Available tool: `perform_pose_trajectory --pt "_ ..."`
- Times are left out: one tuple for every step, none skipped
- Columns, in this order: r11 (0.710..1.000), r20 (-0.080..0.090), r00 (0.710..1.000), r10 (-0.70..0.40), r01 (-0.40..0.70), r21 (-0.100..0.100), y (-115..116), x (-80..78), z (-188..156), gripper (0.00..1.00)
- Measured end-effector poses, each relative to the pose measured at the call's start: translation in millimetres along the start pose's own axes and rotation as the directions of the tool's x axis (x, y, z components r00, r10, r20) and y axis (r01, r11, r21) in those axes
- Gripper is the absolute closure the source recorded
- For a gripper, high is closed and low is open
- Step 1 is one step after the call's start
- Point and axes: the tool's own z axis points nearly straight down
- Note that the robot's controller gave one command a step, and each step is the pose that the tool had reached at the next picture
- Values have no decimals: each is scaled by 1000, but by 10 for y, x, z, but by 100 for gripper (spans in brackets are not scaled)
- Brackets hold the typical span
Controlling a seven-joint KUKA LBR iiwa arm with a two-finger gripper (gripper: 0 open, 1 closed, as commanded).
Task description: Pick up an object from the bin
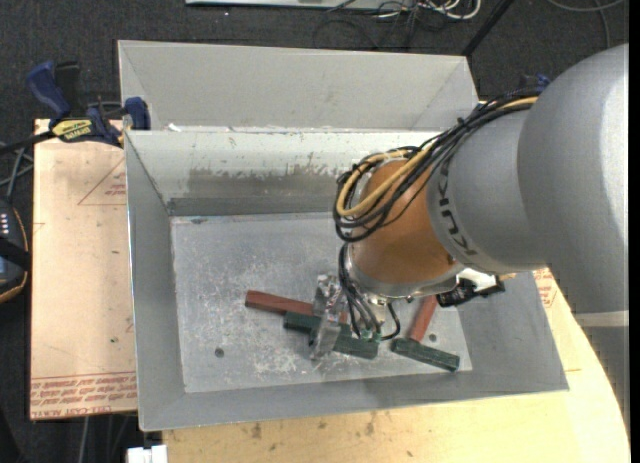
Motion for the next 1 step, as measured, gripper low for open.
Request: perform_pose_trajectory --pt "1000 -11 1000 -1 1 5 -8 25 -156 100"
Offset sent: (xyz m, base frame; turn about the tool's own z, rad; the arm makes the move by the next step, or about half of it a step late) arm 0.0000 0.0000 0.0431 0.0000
